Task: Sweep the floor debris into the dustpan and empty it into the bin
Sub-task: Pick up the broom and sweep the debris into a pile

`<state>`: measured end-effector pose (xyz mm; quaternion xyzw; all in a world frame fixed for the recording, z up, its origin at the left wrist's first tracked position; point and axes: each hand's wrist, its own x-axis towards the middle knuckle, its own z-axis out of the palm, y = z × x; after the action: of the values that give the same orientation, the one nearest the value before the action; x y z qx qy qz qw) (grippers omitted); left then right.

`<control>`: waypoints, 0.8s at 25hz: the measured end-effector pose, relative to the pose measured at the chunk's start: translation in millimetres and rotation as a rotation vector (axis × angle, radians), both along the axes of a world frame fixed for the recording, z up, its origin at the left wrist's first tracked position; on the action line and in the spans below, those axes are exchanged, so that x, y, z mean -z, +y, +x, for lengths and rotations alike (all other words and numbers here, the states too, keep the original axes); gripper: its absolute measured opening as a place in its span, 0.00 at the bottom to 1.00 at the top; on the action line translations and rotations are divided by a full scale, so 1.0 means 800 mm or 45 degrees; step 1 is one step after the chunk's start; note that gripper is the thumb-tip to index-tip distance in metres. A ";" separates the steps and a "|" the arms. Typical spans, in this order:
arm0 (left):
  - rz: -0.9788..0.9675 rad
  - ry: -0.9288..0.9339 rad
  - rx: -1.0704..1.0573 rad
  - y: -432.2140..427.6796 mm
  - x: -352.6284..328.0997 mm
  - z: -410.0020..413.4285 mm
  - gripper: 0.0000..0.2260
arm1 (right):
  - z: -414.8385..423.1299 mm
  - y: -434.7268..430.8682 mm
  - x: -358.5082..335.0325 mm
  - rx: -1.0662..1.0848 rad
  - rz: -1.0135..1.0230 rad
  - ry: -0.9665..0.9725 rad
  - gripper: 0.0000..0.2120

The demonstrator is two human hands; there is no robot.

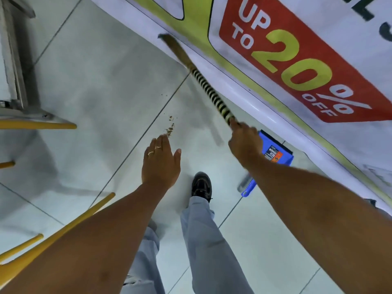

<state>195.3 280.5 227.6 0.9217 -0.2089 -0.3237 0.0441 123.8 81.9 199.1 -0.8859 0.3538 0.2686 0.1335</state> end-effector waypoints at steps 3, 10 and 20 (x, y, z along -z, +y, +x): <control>0.032 -0.021 -0.014 0.004 0.003 0.012 0.26 | 0.091 -0.021 0.013 0.099 0.078 0.047 0.19; 0.061 -0.066 -0.020 -0.002 0.004 0.028 0.27 | 0.089 -0.031 0.016 -0.244 0.037 0.277 0.18; 0.042 -0.028 0.093 -0.035 -0.015 -0.019 0.26 | -0.050 -0.068 0.009 -0.808 -0.127 0.292 0.20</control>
<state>180.3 252.2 239.2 0.9175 -0.2376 -0.3185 0.0148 84.1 27.1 191.8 -0.9214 0.0858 0.3768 -0.0410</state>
